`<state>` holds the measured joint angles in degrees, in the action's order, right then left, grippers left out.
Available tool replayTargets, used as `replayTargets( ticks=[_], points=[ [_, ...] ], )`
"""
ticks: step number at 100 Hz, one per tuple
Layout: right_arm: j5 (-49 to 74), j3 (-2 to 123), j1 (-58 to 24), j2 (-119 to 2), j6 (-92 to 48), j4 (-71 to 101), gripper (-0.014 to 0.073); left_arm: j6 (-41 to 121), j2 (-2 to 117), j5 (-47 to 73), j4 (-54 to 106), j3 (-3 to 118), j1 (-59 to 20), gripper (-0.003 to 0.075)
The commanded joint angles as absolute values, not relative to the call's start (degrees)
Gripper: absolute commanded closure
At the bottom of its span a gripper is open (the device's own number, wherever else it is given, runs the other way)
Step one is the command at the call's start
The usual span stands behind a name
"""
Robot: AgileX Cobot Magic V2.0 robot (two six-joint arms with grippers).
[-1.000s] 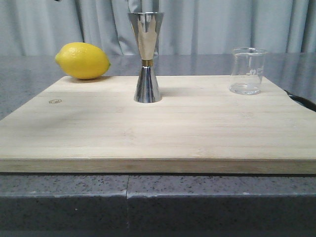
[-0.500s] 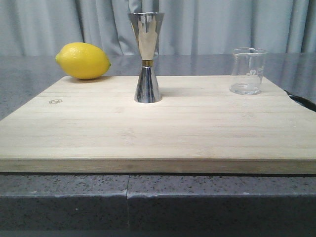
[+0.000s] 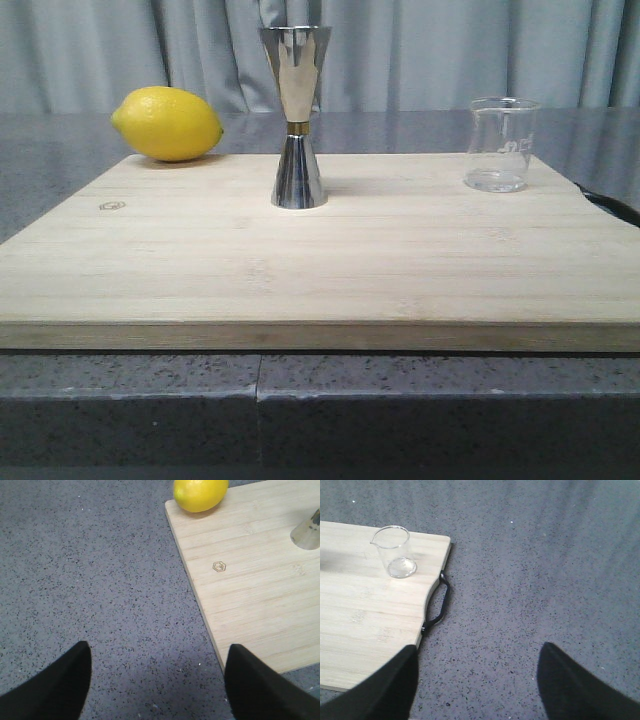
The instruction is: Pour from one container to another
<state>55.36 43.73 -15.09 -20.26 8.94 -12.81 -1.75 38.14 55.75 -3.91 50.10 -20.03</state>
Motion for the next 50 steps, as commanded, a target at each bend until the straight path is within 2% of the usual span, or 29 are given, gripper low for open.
replayTargets(
  ticks=[1, 16, 31, 50],
  points=[
    [51.7, 45.7, -15.3, -20.8, 9.1, -13.5, 0.0331, -2.4, 38.1, 50.9, -3.7, 51.6, -19.9, 0.0344],
    [51.7, 45.7, -15.3, -20.8, 9.1, -13.5, 0.0529, -2.4, 38.1, 50.0, -3.7, 51.6, -19.9, 0.0552],
    [51.7, 45.7, -15.3, -20.8, 9.1, -13.5, 0.0638, -2.4, 38.1, 49.9, -3.7, 51.6, -19.9, 0.0731],
    [50.9, 45.7, -15.3, -20.8, 9.1, -13.8, 0.0658, -2.4, 38.1, 48.7, -3.7, 51.6, -19.9, 0.0739]
  ],
)
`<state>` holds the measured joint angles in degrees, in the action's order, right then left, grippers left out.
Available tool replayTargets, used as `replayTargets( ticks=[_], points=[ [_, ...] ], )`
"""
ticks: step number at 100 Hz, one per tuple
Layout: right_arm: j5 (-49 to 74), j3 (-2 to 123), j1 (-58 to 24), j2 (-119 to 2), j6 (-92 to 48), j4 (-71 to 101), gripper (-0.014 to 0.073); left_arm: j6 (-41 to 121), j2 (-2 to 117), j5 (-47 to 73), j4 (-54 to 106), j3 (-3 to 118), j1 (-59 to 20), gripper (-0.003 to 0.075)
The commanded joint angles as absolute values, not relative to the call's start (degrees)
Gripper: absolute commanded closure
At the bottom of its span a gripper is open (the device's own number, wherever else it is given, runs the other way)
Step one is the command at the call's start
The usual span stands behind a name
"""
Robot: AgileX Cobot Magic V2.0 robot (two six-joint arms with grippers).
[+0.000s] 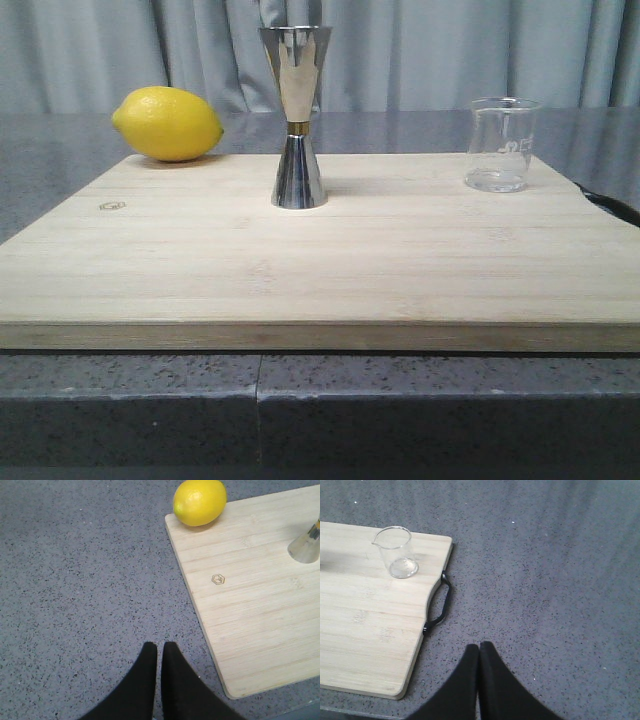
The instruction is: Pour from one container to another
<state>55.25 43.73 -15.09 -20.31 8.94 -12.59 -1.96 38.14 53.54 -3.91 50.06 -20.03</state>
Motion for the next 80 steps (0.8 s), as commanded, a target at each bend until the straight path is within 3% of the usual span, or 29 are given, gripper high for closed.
replayTargets(
  ticks=[1, 48, 60, 80],
  points=[
    [50.6, 45.7, -15.3, -20.8, 9.1, -13.8, 0.0658, -2.4, 38.1, 48.7, -3.7, 51.6, -19.9, 0.0739],
    [50.0, 45.7, -15.3, -20.8, 9.1, -13.8, 0.0658, -2.4, 38.3, 48.7, -3.7, 51.5, -19.9, 0.0739],
    [50.0, 45.7, -15.3, -20.8, 9.1, -13.8, 0.0658, -2.4, 35.1, 47.4, 4.7, 49.2, -18.0, 0.0739],
    [50.0, 45.7, -15.3, -20.8, 9.1, -13.8, 0.0658, 0.7, 21.9, 27.6, 7.1, 32.6, -9.1, 0.0739]
  ],
)
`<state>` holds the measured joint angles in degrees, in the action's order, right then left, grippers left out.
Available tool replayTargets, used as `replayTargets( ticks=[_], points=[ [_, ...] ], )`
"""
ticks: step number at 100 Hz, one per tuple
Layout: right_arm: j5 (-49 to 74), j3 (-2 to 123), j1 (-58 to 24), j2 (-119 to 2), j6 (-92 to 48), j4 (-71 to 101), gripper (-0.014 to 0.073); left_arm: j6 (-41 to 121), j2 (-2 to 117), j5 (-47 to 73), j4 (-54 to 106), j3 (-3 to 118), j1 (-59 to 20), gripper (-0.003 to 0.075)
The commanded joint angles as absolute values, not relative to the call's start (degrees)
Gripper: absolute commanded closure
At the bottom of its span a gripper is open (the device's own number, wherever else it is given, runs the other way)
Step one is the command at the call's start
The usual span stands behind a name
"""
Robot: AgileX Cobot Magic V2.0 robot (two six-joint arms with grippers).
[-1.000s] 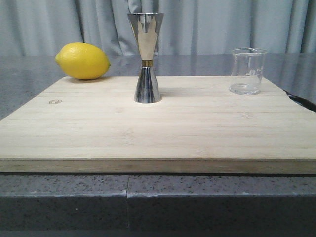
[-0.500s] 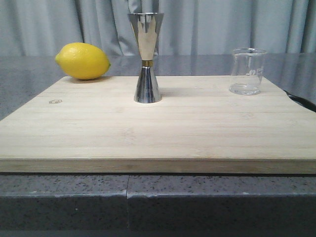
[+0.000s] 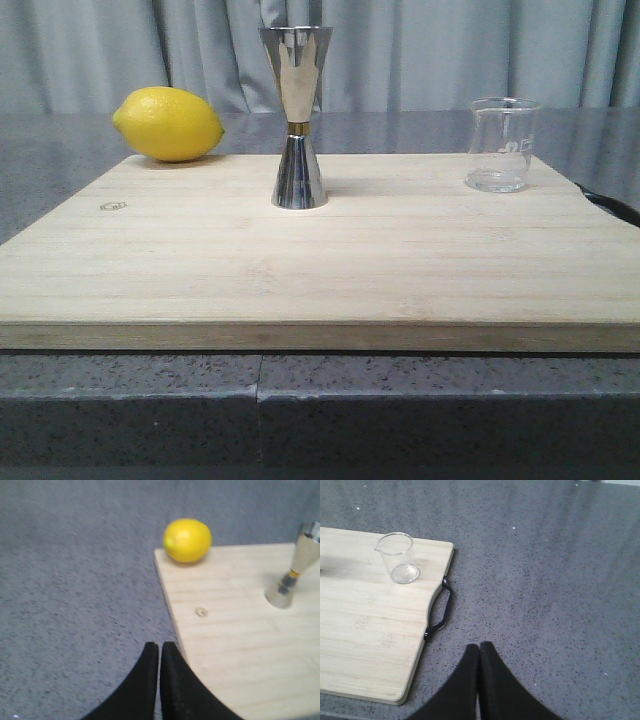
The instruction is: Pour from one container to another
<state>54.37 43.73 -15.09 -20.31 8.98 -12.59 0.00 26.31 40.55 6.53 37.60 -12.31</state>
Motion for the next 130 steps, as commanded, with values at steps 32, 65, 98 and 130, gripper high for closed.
replayTargets(
  ticks=[32, 65, 98, 130],
  points=[
    [50.0, 45.7, -15.3, -20.8, 9.1, -13.8, 0.0658, 0.7, 2.4, 8.5, 2.5, 6.5, -2.3, 0.0739],
    [50.0, 45.7, -15.3, -20.8, 9.1, -13.8, 0.0658, 1.4, -1.8, 5.6, 0.8, -0.5, -2.3, 0.0739],
    [50.0, 45.7, -15.3, -20.8, 9.1, -13.8, 0.0658, 2.2, -1.8, 4.3, 1.2, -0.5, -2.4, 0.0739],
    [50.0, 45.7, -15.3, -20.8, 9.1, -13.8, 0.0658, 2.2, -1.8, 4.4, 1.2, -0.5, -2.4, 0.0739]
  ],
)
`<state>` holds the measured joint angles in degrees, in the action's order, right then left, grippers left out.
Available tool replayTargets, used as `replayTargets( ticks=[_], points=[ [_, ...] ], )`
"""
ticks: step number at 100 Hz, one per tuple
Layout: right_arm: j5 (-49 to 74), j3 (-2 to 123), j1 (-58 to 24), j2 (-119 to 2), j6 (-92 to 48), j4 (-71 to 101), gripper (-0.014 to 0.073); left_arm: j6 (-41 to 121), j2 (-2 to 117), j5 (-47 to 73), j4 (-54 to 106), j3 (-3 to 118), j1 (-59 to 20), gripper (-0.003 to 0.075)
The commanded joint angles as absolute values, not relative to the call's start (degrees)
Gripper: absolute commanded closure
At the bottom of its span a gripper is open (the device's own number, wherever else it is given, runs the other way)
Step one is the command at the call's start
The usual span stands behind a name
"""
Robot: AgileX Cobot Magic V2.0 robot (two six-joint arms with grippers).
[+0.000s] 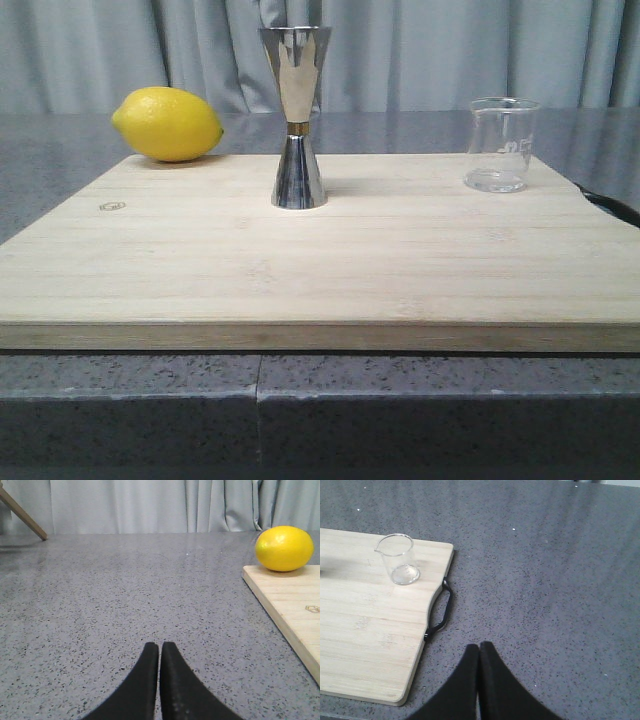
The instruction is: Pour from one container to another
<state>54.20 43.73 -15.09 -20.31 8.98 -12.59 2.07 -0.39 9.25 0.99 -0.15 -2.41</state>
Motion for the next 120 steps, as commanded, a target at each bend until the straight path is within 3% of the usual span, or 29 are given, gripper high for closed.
replayTargets(
  ticks=[1, 23, 35, 57, 88, 95, 120],
  points=[
    [50.0, 45.7, -15.3, -20.8, 9.1, -13.8, 0.0658, 2.2, -1.8, 4.4, 1.2, -0.5, -2.4, 0.0739],
    [49.7, 45.1, -15.2, -20.1, 9.1, -13.8, 0.0658, 2.2, -1.8, 4.4, 1.2, -0.5, -2.4, 0.0739],
    [46.6, 41.0, -11.1, -16.6, 9.2, -14.6, 0.0658, 2.2, -1.8, 4.4, 1.2, -0.5, -2.4, 0.0739],
    [22.5, 22.7, -1.2, -6.0, 9.6, -9.7, 0.0658, 2.2, -1.8, 4.4, 1.2, -0.5, -2.4, 0.0739],
    [-4.9, -2.8, 2.7, 1.6, 9.6, -4.4, 0.0657, 2.2, -1.8, 4.5, 1.2, -0.5, -2.4, 0.0739],
    [0.9, -1.7, 2.7, 1.8, 9.6, -4.4, 0.0658, 2.2, -1.8, 4.5, 1.2, -0.5, -2.4, 0.0739],
    [-0.6, -2.4, 2.7, 1.8, 9.6, -5.4, 0.0658, 2.2, -1.8, 4.5, 1.2, -0.5, -2.4, 0.0739]
  ],
)
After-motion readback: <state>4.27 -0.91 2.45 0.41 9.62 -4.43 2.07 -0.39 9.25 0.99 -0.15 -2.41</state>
